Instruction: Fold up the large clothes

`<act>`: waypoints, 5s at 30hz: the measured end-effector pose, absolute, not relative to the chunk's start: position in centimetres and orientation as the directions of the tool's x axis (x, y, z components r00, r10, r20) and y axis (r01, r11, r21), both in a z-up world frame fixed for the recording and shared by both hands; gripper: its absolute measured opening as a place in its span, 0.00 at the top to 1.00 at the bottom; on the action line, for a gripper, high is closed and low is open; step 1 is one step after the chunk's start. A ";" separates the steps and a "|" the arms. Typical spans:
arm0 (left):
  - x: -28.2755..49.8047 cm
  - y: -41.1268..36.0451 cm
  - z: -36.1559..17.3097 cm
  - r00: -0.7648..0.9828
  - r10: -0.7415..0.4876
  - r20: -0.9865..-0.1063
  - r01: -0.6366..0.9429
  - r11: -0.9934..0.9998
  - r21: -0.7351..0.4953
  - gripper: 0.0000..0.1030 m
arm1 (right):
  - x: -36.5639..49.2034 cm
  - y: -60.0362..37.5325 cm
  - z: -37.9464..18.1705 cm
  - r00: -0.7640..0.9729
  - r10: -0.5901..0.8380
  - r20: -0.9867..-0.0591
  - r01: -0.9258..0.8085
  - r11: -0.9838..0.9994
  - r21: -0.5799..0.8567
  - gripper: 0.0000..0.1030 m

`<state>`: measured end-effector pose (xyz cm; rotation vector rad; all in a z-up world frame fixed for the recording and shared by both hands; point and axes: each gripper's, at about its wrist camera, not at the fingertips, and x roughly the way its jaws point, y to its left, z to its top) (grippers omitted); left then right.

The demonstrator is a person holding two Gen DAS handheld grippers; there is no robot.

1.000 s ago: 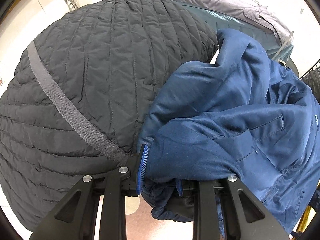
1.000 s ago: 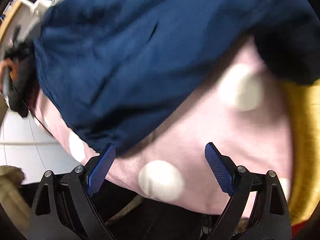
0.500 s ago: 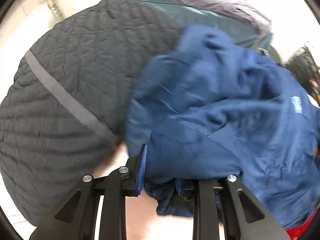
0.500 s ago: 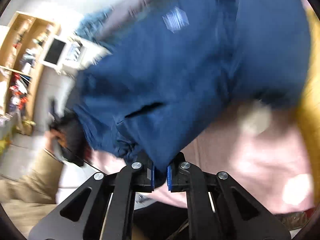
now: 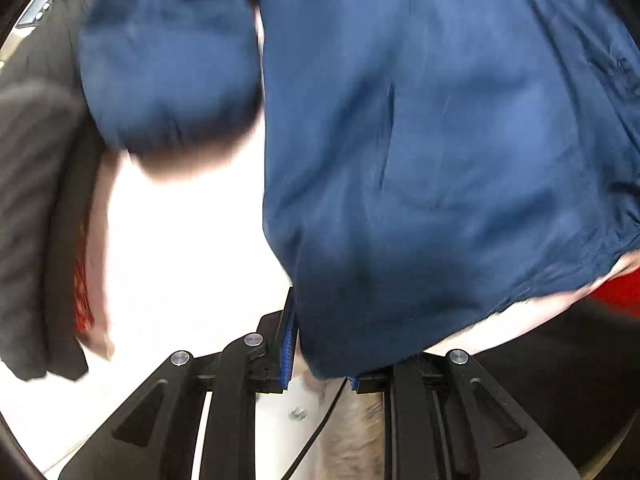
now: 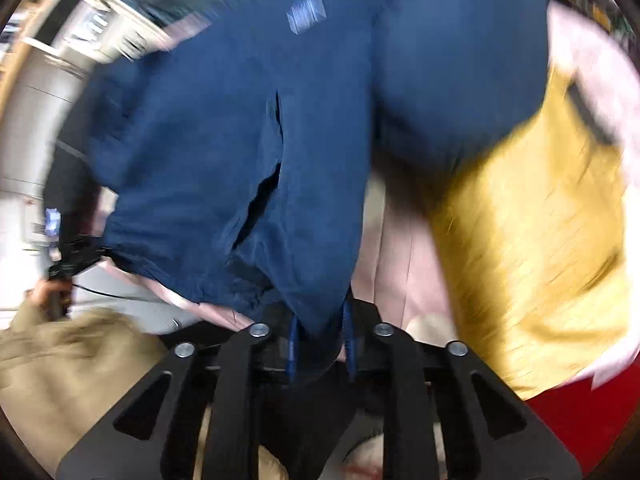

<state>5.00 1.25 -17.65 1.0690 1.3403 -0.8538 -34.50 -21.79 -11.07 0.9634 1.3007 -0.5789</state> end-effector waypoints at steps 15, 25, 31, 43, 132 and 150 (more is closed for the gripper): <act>9.9 0.7 -9.1 -0.218 -0.250 -0.943 0.914 0.285 -0.288 0.22 | -38.3 -21.9 -12.4 0.220 0.085 -0.972 0.849 0.474 0.234 0.20; 9.9 5.8 -11.3 -0.198 -0.032 -0.980 0.950 0.242 -0.199 0.24 | -38.6 -18.4 -17.9 0.114 0.199 -0.973 0.823 0.529 0.205 0.70; 10.1 2.7 -5.5 -0.273 -0.312 -0.910 0.895 0.264 -0.358 0.21 | -38.2 -20.3 -13.1 0.159 0.139 -0.977 0.828 0.520 0.209 0.40; 2.7 -7.6 -10.8 -0.174 -0.330 -0.928 0.889 0.354 -0.292 0.19 | -36.1 -25.2 -5.6 0.204 -0.266 -0.942 0.875 0.481 0.053 0.37; 5.5 -11.0 -5.3 0.129 -0.285 -0.950 0.806 0.588 -0.067 0.19 | -2.7 -34.3 -6.6 0.753 0.095 -0.651 0.560 0.427 0.710 0.75; 6.5 -19.3 -9.1 0.071 -0.277 -0.958 0.820 0.563 -0.102 0.19 | -25.8 -38.7 -7.2 0.452 -0.371 -0.812 0.887 0.284 0.364 0.19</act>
